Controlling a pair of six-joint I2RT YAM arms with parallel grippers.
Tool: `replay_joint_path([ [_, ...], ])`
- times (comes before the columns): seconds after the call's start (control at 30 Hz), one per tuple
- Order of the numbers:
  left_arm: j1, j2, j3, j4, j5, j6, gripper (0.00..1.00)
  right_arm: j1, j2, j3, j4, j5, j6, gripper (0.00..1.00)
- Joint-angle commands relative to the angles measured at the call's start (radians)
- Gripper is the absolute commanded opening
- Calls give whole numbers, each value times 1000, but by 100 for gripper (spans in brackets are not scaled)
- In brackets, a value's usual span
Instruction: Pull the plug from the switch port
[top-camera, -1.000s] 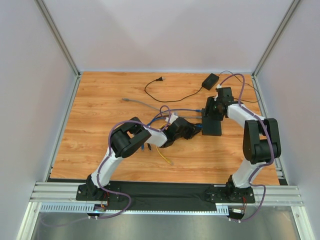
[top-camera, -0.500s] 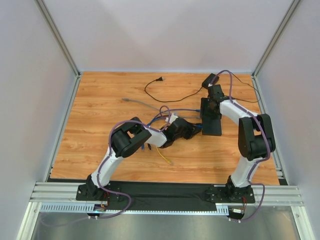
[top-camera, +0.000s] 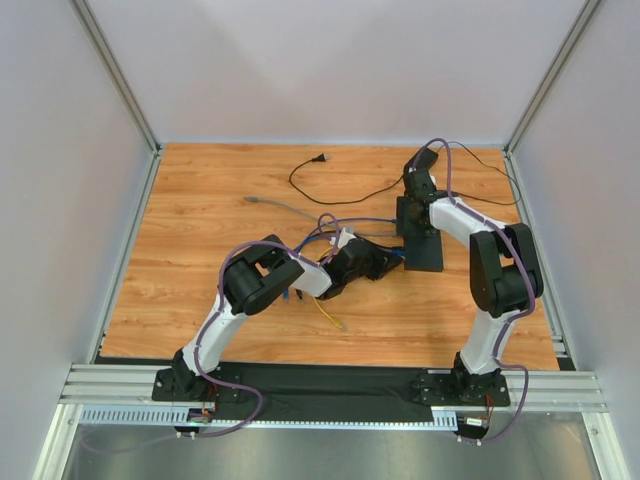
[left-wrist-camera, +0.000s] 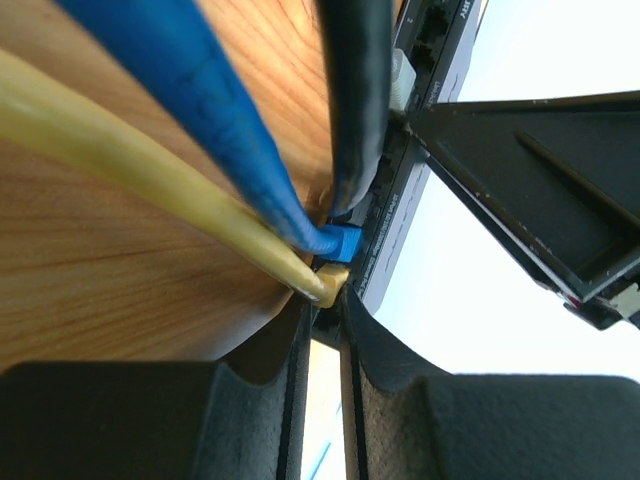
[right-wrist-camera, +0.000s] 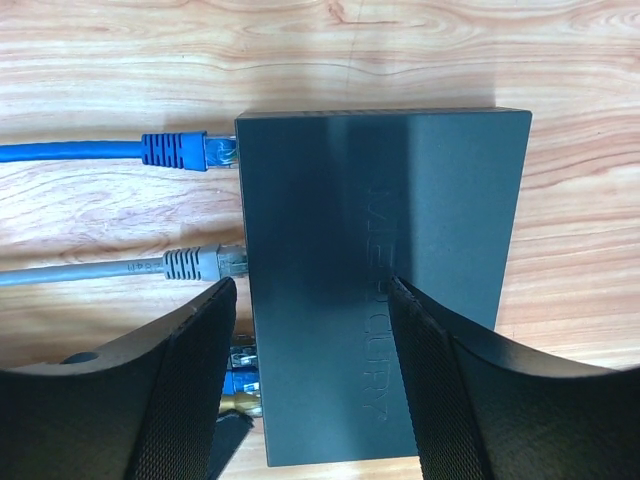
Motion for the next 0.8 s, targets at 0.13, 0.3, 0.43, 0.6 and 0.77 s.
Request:
replay_joint_path([
  [0.13, 22, 25, -61, -44, -28, 12, 19, -17, 56, -36, -137, 135, 54, 65],
  [0.3, 25, 17, -77, -22, -25, 7, 19, -17, 70, -16, -161, 154, 72, 65],
  [0.43, 28, -15, -99, -25, -22, 55, 19, -18, 60, -17, -148, 120, 63, 65],
  [0.6, 25, -118, -143, -103, -8, 154, 18, -18, -12, -51, -66, 36, 52, 65],
  [0.77, 13, -233, -205, -177, 7, 265, 17, -24, -112, -92, -8, -44, 62, 66],
])
